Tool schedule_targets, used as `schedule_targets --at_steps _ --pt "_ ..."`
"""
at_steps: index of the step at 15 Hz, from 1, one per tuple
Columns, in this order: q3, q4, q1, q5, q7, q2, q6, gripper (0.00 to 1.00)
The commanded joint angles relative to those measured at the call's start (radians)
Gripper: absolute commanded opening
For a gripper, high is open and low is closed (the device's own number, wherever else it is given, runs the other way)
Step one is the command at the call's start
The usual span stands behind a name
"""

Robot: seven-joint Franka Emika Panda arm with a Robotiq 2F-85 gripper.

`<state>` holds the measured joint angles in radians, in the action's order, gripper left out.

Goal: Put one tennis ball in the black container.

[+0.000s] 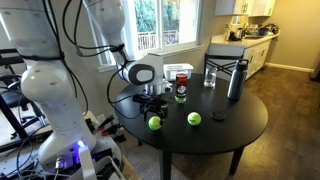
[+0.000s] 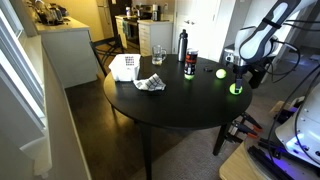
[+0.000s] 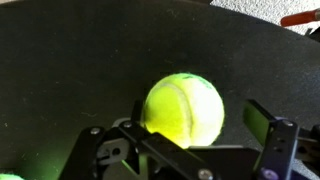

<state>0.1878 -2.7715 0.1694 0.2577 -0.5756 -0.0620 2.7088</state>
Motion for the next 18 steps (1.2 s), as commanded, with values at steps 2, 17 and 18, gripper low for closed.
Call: schedule_targets --at_steps 2,17,18 --pt "-0.006 -0.004 0.013 -0.003 -0.035 0.011 -0.055 1.0" --pt "-0.021 -0.037 -0.025 -0.232 -0.342 0.224 0.003 0.42" --pt "-0.013 -0.037 -0.044 -0.273 -0.375 0.25 0.001 0.42"
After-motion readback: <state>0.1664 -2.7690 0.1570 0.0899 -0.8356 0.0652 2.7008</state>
